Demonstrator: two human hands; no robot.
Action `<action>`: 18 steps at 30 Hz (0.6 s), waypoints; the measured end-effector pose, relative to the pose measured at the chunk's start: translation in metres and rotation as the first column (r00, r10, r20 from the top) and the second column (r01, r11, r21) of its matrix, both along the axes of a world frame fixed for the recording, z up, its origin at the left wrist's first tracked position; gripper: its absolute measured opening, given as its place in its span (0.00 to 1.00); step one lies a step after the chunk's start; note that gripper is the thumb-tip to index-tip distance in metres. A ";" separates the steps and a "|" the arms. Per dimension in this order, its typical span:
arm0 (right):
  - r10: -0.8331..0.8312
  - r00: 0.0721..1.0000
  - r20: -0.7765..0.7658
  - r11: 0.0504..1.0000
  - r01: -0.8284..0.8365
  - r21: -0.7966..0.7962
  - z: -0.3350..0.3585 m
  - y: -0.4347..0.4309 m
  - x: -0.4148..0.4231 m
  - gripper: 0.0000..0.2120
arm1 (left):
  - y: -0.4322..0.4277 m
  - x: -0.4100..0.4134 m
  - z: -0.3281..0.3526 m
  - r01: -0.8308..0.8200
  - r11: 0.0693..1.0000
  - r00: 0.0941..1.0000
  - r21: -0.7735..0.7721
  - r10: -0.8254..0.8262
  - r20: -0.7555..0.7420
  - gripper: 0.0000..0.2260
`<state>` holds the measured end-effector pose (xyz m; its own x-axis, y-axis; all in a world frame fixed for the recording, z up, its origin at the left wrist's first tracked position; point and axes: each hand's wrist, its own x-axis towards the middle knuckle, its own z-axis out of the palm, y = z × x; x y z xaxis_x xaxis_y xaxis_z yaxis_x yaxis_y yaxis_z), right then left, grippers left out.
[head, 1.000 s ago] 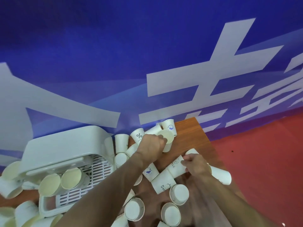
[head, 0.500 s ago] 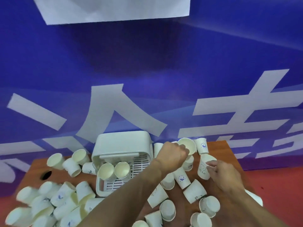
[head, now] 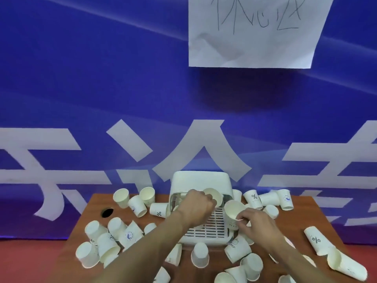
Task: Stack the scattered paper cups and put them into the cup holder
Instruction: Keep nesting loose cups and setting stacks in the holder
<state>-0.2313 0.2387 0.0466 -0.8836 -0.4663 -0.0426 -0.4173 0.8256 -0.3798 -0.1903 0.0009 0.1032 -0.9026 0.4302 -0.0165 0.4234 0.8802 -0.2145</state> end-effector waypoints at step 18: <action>0.160 0.981 -0.106 0.981 -0.147 0.127 -0.005 -0.090 0.016 0.05 | -0.097 0.057 -0.033 -0.250 0.962 0.966 0.109 0.240 0.093 0.07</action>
<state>-0.2153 0.1486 0.0414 -0.8040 -0.5946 -0.0075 -0.5779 0.7843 -0.2254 -0.1335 -0.0960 0.0703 -0.9784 0.1994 -0.0537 0.2032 0.9761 -0.0768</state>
